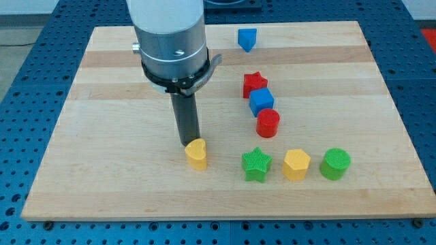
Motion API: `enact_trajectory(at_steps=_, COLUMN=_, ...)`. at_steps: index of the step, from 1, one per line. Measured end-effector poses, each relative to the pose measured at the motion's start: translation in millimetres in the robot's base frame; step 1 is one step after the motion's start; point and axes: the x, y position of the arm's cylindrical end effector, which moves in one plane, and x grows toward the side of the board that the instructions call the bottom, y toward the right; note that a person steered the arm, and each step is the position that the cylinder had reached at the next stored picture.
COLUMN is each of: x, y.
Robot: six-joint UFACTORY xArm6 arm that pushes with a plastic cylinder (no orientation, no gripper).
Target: Push yellow heart beside green star
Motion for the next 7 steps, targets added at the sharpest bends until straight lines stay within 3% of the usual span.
enact_trajectory(at_steps=2, x=17.5, y=0.0)
enact_trajectory(at_steps=5, x=23.6, y=-47.6)
enact_trajectory(at_steps=7, x=46.4, y=-31.6)
